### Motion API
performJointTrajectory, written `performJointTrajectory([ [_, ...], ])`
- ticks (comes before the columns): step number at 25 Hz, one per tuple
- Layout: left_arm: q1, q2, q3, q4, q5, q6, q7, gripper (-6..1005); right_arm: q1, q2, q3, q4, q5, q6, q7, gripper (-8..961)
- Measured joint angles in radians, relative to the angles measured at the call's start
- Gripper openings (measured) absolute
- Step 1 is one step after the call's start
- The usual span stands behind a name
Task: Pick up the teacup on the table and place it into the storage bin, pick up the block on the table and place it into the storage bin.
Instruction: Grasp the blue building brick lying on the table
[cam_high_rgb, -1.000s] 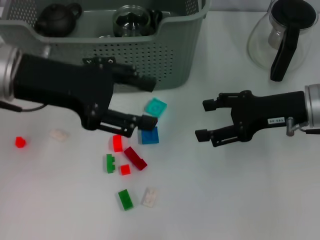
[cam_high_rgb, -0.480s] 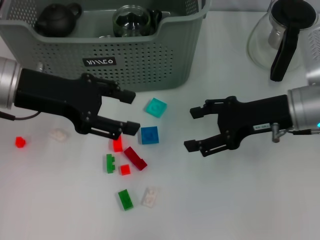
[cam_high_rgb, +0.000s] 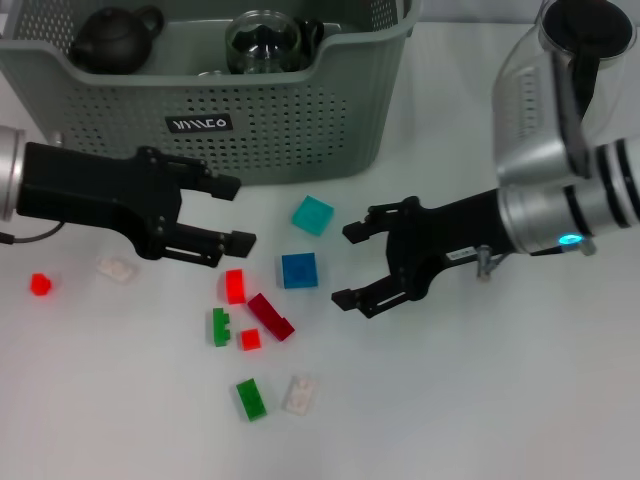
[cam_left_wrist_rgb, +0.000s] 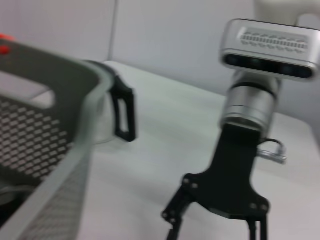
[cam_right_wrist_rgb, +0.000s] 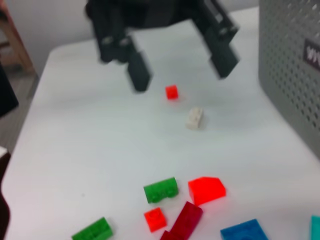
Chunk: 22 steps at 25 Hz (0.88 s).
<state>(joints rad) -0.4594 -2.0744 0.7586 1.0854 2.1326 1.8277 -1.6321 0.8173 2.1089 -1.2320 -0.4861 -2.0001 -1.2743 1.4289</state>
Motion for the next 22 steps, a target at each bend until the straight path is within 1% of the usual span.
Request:
performJointTrajectory([
  [5,0.01,0.001,-0.043,-0.001,0.018,-0.039,-0.011,756,0.052,0.002,-0.054,0.037,0.009,0.052,0.012,942],
  [13,0.008,-0.002,-0.042,-0.002,0.018,-0.04,-0.011,756,0.127,0.004,-0.152,0.059,0.014,0.088,0.024,942],
  [16,0.007,-0.004,-0.045,-0.002,0.018,-0.04,-0.011,756,0.136,0.005,-0.175,0.059,0.014,0.099,0.025,941],
  [20,0.007,-0.008,-0.047,-0.002,0.018,-0.041,-0.011,756,0.155,0.009,-0.245,0.051,0.014,0.146,0.035,941],
  [22,0.007,-0.01,-0.047,-0.002,0.018,-0.041,-0.015,756,0.159,0.011,-0.258,0.051,0.014,0.156,0.035,941],
])
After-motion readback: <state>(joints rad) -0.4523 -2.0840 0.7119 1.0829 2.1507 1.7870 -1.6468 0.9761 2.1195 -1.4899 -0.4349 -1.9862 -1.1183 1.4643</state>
